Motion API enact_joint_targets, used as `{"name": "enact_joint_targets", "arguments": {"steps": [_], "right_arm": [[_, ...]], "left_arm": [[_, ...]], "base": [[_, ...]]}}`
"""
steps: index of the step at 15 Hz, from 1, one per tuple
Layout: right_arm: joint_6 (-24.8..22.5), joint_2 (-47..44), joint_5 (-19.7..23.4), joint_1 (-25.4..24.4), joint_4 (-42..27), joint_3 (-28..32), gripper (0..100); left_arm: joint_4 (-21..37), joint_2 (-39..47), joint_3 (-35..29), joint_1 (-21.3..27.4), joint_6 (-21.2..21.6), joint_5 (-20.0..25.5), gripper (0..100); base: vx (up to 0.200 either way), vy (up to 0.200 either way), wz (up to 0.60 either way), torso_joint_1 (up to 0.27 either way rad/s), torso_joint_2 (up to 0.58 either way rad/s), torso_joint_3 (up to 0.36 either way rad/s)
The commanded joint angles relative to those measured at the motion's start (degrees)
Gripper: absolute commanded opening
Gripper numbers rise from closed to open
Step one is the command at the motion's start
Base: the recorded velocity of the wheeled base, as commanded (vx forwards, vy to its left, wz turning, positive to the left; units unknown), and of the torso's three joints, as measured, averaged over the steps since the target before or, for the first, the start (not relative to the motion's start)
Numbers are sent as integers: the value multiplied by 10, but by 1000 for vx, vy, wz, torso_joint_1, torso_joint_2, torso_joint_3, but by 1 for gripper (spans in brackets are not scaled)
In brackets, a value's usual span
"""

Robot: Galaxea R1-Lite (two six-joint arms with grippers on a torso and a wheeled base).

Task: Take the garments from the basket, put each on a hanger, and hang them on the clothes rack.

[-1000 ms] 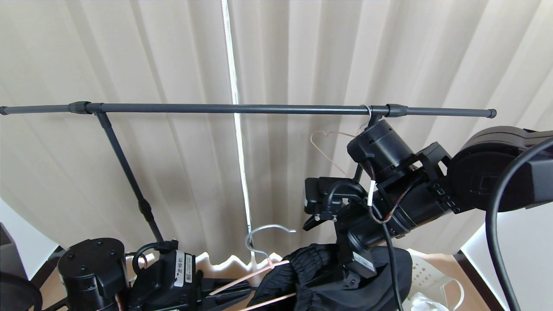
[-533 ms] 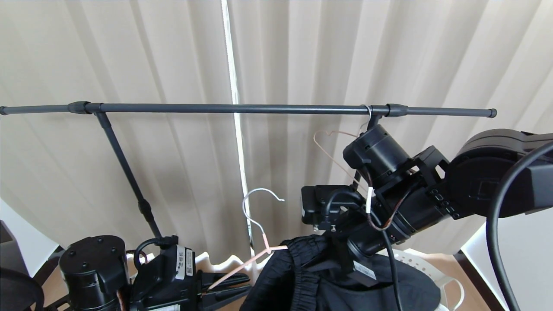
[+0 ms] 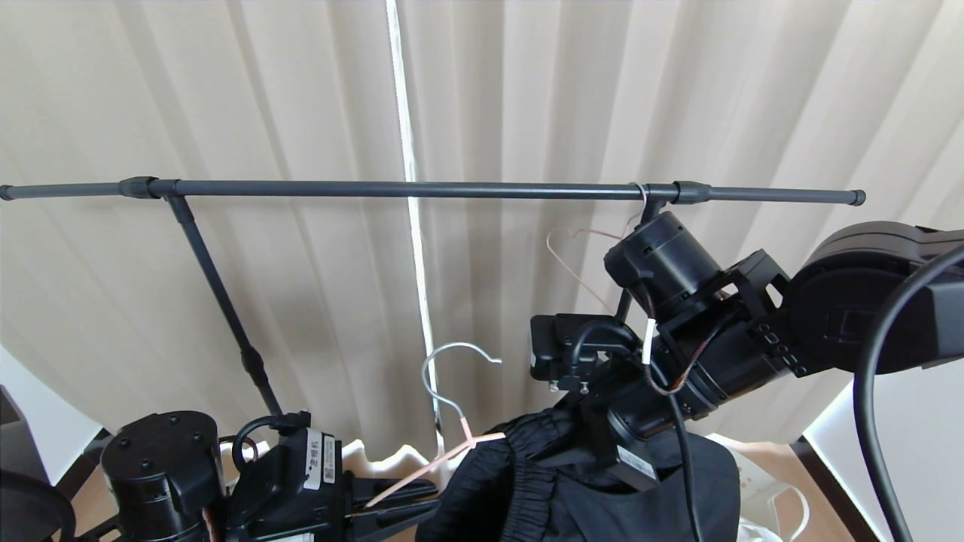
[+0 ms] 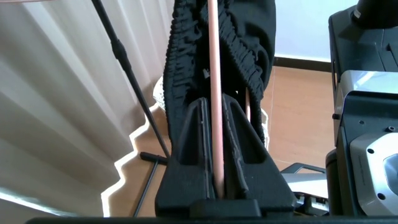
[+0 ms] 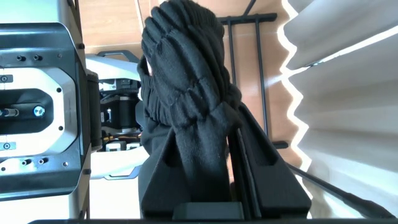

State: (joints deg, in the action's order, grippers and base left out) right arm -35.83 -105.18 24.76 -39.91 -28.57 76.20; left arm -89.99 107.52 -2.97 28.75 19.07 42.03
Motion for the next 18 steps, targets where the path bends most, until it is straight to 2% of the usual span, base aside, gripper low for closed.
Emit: {"name": "enact_joint_targets", "arguments": {"steps": [1, 8, 9, 15, 18], "right_arm": [[0, 4, 0, -1, 0, -1, 0], [0, 19, 0, -3, -3, -3, 0], [0, 25, 0, -4, -1, -8, 0], [0, 64, 0, -3, 2, -56, 0], [0, 76, -1, -2, 2, -74, 0]], "left_arm": [[0, 1, 0, -1, 1, 0, 0], [0, 2, -5, -3, 0, 0, 0], [0, 2, -5, -3, 0, 0, 100], [0, 2, -7, -22, -3, 0, 100], [0, 1, -22, -42, -30, 0, 100]], "base": [[0, 0, 0, 0, 0, 0], [0, 0, 0, 0, 0, 0], [0, 0, 0, 0, 0, 0], [0, 0, 0, 0, 0, 0], [0, 0, 0, 0, 0, 0]]}}
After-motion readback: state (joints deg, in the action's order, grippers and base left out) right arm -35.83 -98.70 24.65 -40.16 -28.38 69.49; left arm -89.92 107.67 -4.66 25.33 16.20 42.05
